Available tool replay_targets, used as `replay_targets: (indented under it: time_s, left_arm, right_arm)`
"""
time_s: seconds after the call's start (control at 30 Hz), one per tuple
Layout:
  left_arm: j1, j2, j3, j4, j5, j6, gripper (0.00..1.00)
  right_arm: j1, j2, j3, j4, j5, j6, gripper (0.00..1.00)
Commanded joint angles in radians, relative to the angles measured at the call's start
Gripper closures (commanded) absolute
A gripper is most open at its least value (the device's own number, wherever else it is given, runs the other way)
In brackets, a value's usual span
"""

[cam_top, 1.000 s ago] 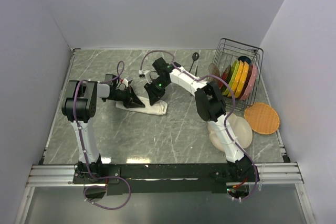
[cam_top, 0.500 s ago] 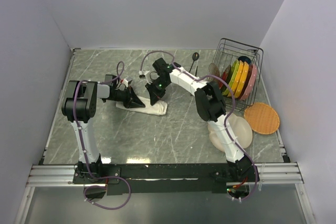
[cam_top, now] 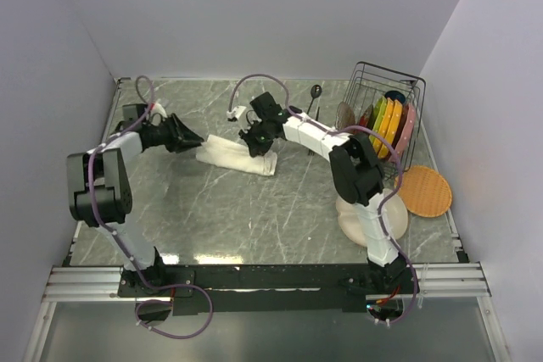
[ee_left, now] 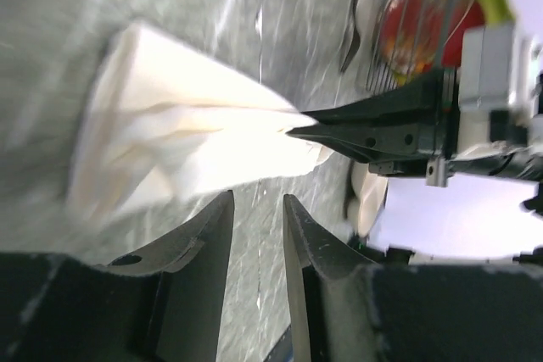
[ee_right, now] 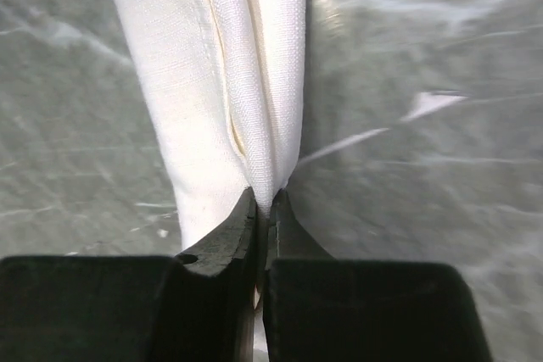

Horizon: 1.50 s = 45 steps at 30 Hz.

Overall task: Fold the napkin into a case and place the utensils inside
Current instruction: Pick up the smaller rectangle-folded napkin from the center of the board, then turn over the smaller rectangle-folded napkin at the center of the board.

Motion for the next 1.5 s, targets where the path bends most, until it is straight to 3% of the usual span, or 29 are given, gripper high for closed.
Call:
replay_targets:
  time_s: [0.0, 0.23, 0.57, 0.8, 0.87, 1.0, 1.2, 1.37, 1.47]
  left_arm:
    - [0.076, -0.079, 0.039, -0.08, -0.018, 0.044, 0.65]
    - [0.202, -0.127, 0.029, -0.129, -0.036, 0.086, 0.65]
    - [0.258, -0.233, -0.091, -0.169, -0.056, 0.155, 0.66]
    - [0.278, -0.291, -0.122, -0.225, -0.067, 0.222, 0.66]
    - [0.28, -0.305, -0.125, -0.246, -0.078, 0.263, 0.66]
    - [0.278, -0.302, -0.111, -0.34, -0.078, 0.38, 0.64]
    - [0.277, -0.3, -0.044, -0.544, -0.067, 0.633, 0.63]
    - [0.237, -0.309, 0.022, -0.71, -0.107, 0.84, 0.62]
    - [0.184, -0.337, 0.027, -0.729, -0.159, 0.882, 0.62]
  right_arm:
    - [0.05, -0.161, -0.146, 0.284, 0.22, -0.096, 1.0]
    - [0.149, -0.313, -0.454, 0.672, 0.446, -0.272, 1.0]
    - [0.355, -0.376, -0.896, 1.345, 0.639, -0.626, 1.0]
    - [0.474, -0.322, -1.051, 1.562, 0.714, -0.768, 1.0]
    - [0.499, -0.299, -1.067, 1.567, 0.734, -0.783, 1.0]
    - [0.511, -0.279, -1.076, 1.547, 0.74, -0.766, 0.72]
    - [0.518, -0.351, -1.056, 1.413, 0.725, -0.705, 0.47]
    - [0.514, -0.471, -0.975, 1.085, 0.629, -0.535, 0.26]
    - [0.513, -0.54, -0.932, 0.927, 0.564, -0.447, 0.18]
